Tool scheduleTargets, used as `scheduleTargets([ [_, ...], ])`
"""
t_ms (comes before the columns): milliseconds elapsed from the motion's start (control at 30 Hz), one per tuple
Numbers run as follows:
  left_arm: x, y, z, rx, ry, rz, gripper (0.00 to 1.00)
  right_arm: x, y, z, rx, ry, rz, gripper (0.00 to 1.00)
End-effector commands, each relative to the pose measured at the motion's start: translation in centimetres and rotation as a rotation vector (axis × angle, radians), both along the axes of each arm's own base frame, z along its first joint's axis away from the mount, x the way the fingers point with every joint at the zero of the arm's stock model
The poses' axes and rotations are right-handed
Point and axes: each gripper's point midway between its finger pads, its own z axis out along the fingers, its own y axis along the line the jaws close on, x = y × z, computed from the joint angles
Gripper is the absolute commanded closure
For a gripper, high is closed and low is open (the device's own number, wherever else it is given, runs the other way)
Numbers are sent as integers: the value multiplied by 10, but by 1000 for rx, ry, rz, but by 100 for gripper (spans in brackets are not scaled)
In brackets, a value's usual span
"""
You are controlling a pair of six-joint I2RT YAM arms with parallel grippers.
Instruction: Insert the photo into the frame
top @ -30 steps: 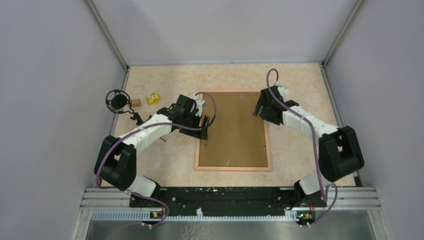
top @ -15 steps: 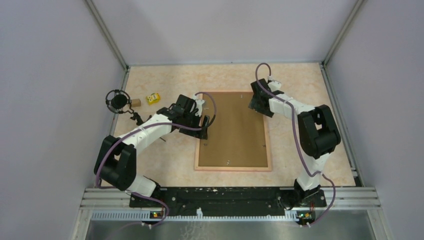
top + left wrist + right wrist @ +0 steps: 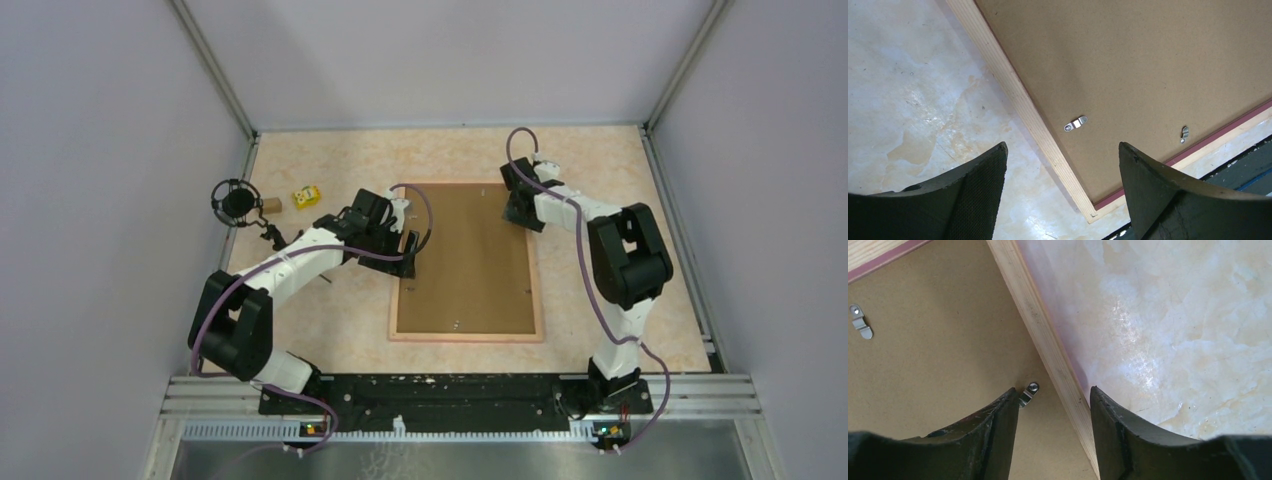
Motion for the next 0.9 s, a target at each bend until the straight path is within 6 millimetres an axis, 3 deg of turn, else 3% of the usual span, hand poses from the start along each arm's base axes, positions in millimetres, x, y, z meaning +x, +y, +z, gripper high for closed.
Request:
scheduleTargets([
  [0,9,-6,11,-24,-46,-11,15,-1,2,-5,22,4,18,51],
  [333,10,-5,8,-14,-41,-11,15,-8,7,-10,47,39,106,71],
  [633,9,-5,7,-14,-39,-8,15,0,2,-15,-1,39,194,92],
  [767,10,-4,7,-11,-43,-6,15,0,6,-2,11,42,225,86],
  [867,10,-4,8,-11,-49,-3,15,-2,8,20,30,2,248,73],
])
